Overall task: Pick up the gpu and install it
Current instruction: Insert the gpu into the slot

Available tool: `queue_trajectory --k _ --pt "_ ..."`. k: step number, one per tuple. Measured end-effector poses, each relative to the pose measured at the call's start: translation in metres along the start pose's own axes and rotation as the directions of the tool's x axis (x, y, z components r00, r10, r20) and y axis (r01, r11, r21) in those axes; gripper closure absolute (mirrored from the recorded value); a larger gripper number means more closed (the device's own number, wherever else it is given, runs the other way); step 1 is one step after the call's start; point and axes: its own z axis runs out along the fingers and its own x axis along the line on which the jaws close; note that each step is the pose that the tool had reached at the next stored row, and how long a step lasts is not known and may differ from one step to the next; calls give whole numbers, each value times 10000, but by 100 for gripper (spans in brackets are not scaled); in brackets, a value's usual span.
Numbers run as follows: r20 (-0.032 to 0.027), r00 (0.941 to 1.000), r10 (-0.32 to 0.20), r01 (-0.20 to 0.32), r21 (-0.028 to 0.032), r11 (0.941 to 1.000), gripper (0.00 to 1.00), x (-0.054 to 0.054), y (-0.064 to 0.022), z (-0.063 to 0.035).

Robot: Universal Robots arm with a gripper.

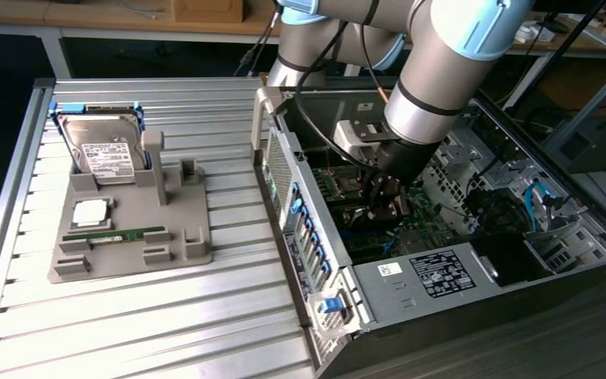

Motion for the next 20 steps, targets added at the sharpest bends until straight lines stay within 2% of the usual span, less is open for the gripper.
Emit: queue_trajectory --k 6,10,20 --pt "3 10000 0 0 9 10000 73 -1 -2 -35" --pt "-1 10000 0 0 -2 10000 73 -2 -52 -37" --pt "-9 10000 1 -1 -27 10000 73 0 -64 32"
